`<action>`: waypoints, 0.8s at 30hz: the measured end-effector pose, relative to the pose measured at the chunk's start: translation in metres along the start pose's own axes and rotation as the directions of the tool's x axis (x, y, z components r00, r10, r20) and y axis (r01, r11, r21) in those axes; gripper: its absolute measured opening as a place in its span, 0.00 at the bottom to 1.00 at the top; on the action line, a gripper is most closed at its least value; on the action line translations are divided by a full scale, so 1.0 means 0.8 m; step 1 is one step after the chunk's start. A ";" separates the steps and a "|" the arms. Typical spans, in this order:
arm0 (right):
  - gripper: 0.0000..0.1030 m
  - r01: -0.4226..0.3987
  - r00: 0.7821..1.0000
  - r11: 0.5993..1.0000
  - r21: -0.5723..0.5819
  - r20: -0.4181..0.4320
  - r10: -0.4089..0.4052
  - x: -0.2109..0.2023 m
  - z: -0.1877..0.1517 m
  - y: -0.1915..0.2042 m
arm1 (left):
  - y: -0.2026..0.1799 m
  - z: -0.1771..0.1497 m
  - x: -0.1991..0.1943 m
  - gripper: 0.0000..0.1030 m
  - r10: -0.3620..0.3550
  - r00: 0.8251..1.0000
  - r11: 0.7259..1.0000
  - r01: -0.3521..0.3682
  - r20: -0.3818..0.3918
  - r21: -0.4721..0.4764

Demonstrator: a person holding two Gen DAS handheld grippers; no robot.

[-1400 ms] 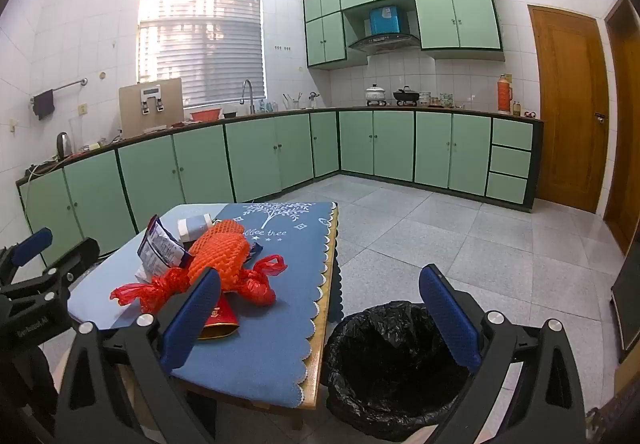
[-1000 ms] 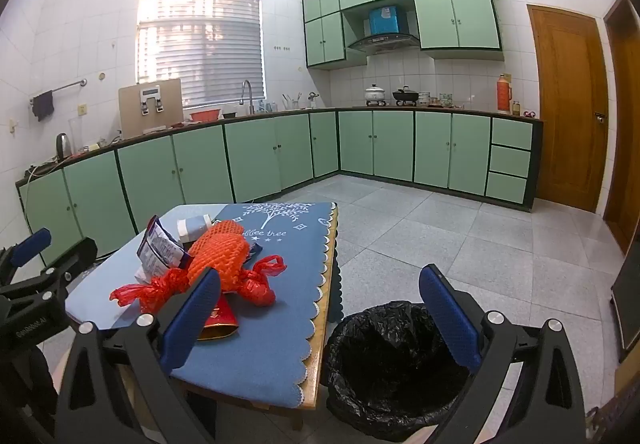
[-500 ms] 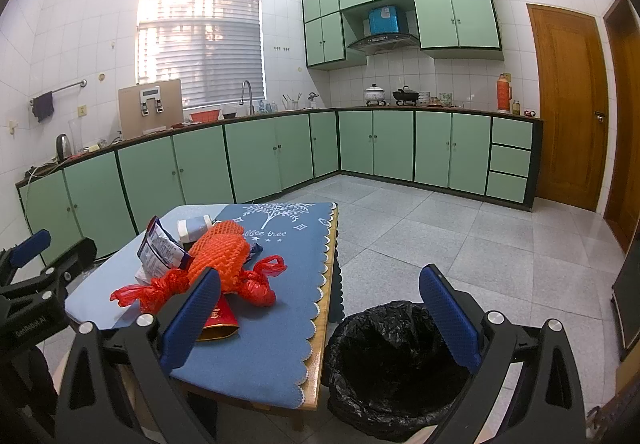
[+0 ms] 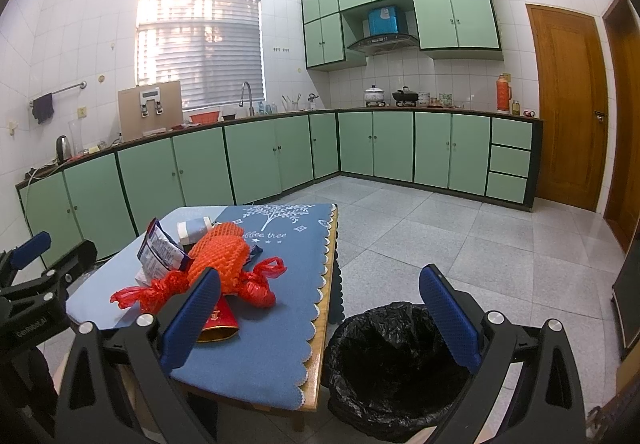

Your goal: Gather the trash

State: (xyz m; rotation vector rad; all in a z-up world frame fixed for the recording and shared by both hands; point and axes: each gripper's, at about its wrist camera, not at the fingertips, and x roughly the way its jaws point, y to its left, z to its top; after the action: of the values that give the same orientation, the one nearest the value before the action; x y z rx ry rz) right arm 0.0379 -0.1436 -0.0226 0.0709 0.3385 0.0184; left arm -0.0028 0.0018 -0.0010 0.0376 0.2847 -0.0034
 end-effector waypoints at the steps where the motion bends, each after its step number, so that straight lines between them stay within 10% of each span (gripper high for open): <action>1: 0.94 0.000 1.000 1.000 0.000 -0.001 0.000 0.000 0.000 0.000 | -0.001 -0.001 0.000 0.95 -0.001 1.000 1.000 0.001 0.000 0.000; 24: 0.94 -0.002 1.000 1.000 0.003 0.002 0.002 -0.001 0.004 -0.002 | 0.005 0.002 0.000 0.95 0.005 1.000 1.000 -0.005 0.000 0.000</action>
State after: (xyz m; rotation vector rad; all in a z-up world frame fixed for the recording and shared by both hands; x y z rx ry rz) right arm 0.0381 -0.1455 -0.0197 0.0744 0.3360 0.0194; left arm -0.0023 0.0055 0.0003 0.0387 0.2842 0.0012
